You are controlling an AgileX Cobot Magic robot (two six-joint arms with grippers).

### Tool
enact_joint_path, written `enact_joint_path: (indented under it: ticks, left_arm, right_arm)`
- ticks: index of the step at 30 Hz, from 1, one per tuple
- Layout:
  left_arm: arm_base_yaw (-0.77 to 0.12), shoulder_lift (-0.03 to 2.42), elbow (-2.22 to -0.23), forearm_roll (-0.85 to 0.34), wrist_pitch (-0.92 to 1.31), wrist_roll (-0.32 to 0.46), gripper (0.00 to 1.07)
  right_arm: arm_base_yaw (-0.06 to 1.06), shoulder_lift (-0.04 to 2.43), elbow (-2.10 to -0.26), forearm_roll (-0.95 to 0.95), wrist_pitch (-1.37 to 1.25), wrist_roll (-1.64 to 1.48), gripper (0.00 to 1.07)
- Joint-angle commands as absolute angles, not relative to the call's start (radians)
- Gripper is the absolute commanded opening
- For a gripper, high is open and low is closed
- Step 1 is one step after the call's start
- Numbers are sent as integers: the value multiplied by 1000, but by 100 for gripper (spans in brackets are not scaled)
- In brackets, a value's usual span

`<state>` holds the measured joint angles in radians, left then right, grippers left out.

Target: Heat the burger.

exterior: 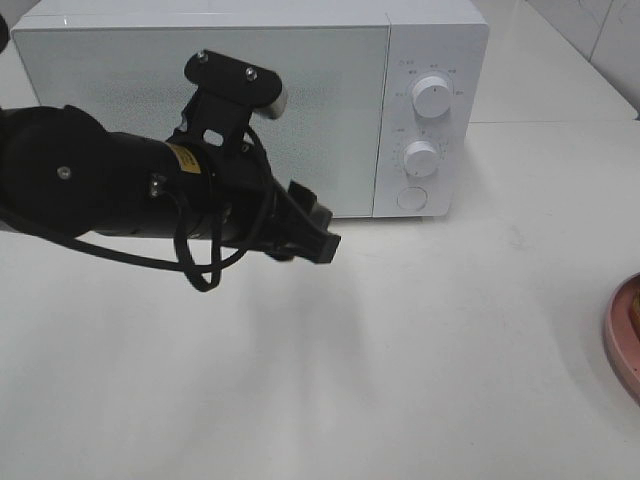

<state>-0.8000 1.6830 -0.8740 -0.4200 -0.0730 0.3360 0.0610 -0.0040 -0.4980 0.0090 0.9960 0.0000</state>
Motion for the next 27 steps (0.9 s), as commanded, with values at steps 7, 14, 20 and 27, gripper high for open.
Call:
enact_joint_path:
  ticks: [7,14,20,27]
  left_arm:
    - [-694,1623,-871,-390,396,324,100]
    - [-496,1503,-871,-346,745,309,100]
    - [-292,1381,-871,-346,938,309,100]
    - [-24,1250,-871,-327,1039,233,100]
  right_arm:
    - [55,-30,-497,10,995,-6,76]
    - [55,-30,-497,10,995,-6,76]
    - [55,-30,-497,10,995,-6,76]
    - [55,-30,-497,10,995,-6,76]
